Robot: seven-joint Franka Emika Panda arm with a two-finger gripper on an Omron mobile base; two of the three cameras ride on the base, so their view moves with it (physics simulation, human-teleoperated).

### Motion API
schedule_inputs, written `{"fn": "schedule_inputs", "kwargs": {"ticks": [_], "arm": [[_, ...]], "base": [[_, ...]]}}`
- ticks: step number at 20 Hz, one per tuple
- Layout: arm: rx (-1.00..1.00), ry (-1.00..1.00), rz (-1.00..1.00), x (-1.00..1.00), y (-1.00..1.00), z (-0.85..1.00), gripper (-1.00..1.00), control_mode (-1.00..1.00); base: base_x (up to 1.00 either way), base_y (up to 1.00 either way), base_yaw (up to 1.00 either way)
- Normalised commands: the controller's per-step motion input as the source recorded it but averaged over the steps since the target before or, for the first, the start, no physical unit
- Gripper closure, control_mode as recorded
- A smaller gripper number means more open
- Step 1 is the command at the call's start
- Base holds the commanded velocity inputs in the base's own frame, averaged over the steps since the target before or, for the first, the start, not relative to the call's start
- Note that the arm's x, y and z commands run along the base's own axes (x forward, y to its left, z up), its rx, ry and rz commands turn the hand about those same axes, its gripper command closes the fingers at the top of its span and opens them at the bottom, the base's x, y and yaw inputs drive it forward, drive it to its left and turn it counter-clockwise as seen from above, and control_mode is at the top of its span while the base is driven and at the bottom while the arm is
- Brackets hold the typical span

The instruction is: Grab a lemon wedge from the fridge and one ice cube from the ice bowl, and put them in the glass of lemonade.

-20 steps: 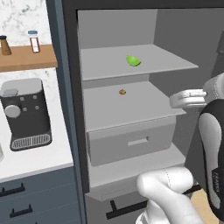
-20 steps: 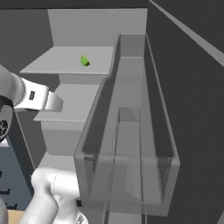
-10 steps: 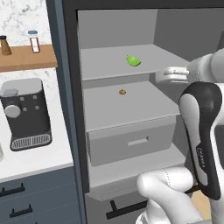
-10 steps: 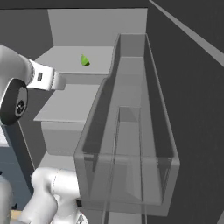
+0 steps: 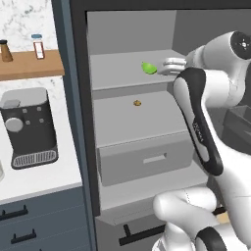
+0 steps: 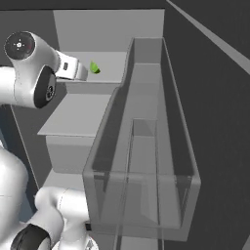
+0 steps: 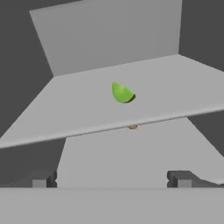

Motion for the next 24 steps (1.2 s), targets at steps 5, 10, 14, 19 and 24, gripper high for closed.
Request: {"fn": "schedule_inputs", "kwargs": {"ticks": [5, 10, 14, 19, 24], "arm": [[0.00, 0.00, 0.05, 0.87, -0.01, -0.04, -1.00, -1.00], [-0.04, -0.01, 0.21, 0.49, -0.13, 0.00, -1.00, -1.00], [-0.09, 0.03, 0.21, 0.30, -0.20, 0.00, -1.00, -1.00], [-0.15, 0.12, 0.10, 0.16, -0.04, -0.01, -1.00, -1.00], [-0.18, 0.12, 0.00, 0.25, 0.12, -0.25, -1.00, -1.00]], "base": [[0.00, 0.00, 0.00], [0.00, 0.00, 0.00], [0.00, 0.00, 0.00], [0.00, 0.00, 0.00], [0.00, 0.00, 0.00]]}}
